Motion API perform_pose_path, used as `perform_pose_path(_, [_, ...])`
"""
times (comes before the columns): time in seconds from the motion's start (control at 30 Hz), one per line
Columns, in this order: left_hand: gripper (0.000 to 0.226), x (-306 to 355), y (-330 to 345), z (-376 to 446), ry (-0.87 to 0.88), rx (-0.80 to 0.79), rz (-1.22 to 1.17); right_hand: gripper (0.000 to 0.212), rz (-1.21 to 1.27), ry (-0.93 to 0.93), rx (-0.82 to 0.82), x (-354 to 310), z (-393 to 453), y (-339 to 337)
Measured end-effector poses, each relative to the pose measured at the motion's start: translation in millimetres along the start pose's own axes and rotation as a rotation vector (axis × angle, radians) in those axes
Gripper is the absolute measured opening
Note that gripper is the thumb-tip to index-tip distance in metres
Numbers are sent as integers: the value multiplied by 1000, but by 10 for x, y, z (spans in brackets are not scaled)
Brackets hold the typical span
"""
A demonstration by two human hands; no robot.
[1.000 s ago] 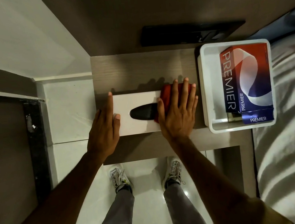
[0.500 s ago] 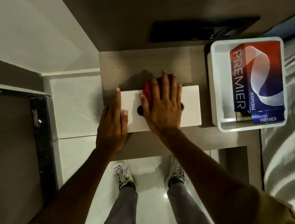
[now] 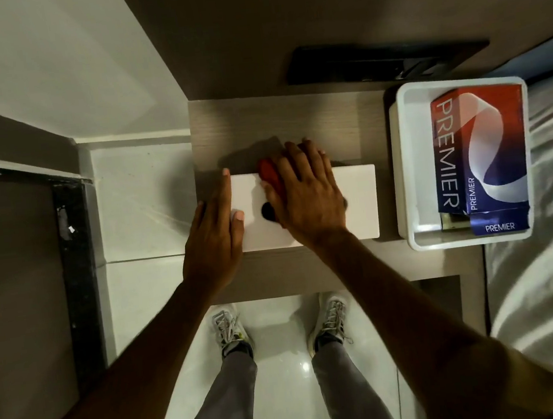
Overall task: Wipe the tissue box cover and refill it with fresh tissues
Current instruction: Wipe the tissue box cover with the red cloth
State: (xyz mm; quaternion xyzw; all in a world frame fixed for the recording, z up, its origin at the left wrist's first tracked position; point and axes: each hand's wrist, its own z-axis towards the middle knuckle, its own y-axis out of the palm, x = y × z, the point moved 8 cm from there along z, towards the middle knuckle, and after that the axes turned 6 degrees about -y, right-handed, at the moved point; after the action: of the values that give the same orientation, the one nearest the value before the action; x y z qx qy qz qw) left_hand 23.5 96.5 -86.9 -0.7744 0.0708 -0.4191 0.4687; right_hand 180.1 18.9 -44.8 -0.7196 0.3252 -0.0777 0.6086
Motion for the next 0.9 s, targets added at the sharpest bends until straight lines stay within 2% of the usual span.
perform_pose_path(0.17, [60,14,-14,-3,-6,10,-23,55,75,213,-23,701,-81,-223])
perform_pose_path(0.3, [60,20,-6,-18,5,5,-25,59,181,255,9,1023,-442,-304])
perform_pose_path(0.37, [60,12,10,-10,-1,-8,-19,61,201,254,63,966,-627,-261])
perform_pose_path(0.57, [60,4,28,-9,-8,-33,-25,68,10,270,133,379,-978,158])
perform_pose_path(0.73, [60,11,12,-1,-21,-39,-40,70,-48,34,152,307,-1071,272])
perform_pose_path(0.83, [59,12,12,-7,-23,-32,-31,70,-32,209,181,381,-1104,252])
perform_pose_path(0.9, [60,0,14,-9,-31,-32,-26,69,-11,253,169,134,-1043,323])
